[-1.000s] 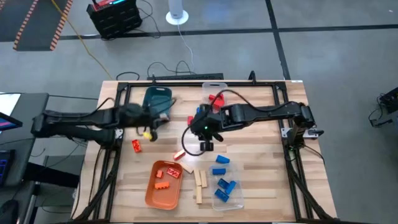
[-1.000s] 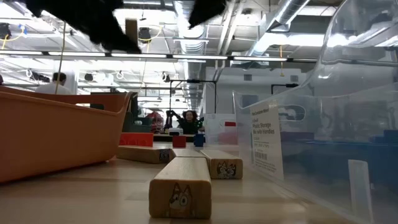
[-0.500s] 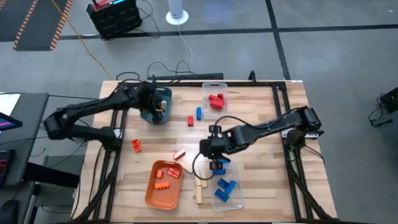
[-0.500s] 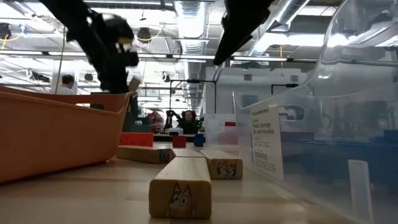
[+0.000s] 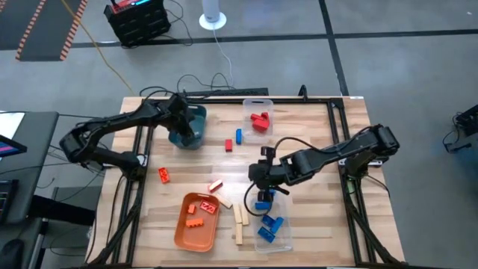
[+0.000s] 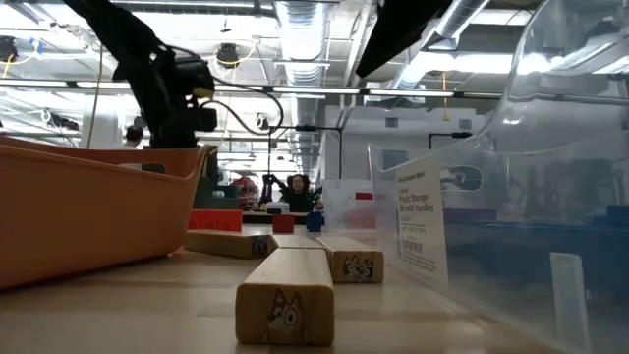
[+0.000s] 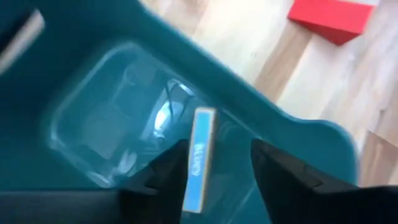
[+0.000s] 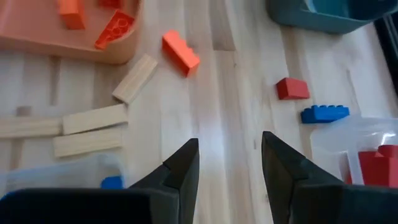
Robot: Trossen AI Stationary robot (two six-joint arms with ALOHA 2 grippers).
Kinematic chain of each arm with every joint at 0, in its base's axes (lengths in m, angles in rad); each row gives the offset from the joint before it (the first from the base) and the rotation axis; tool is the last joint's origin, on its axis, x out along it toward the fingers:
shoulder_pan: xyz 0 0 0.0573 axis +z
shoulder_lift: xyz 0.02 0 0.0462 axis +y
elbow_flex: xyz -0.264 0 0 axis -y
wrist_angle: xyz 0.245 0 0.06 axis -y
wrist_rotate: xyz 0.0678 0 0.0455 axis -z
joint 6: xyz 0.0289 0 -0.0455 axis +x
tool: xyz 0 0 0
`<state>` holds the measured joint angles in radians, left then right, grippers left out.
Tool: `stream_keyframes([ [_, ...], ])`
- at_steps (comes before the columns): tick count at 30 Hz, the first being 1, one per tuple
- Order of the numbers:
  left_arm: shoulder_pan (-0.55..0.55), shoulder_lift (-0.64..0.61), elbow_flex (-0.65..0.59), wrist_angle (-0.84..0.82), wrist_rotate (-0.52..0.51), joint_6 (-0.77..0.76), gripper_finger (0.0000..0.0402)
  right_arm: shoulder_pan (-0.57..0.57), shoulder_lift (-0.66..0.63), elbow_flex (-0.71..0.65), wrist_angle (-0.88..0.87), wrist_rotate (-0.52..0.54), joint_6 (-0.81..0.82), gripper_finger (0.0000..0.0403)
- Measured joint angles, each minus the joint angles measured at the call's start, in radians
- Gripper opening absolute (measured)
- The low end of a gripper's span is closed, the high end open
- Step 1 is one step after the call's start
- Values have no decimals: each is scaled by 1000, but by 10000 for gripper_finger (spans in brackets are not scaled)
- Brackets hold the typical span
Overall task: Sort blocks
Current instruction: Put the brown wooden block into the blue bin
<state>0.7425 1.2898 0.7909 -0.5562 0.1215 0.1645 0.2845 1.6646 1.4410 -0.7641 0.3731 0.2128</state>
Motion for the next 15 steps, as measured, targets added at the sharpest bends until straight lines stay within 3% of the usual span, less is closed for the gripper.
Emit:
stream_keyframes([
  [4,-33,-68,71,-106,-3,66,189,-16,-2,-18,18,1,-4,145],
  [8,-141,-162,103,-149,-28,84,187,-19,2,-47,126,-7,-19,145],
  [11,-233,-232,106,-150,-109,49,184,-19,56,-51,230,-88,7,149],
  [15,-329,-316,106,-131,-207,-2,183,-13,188,41,167,-168,40,156],
])
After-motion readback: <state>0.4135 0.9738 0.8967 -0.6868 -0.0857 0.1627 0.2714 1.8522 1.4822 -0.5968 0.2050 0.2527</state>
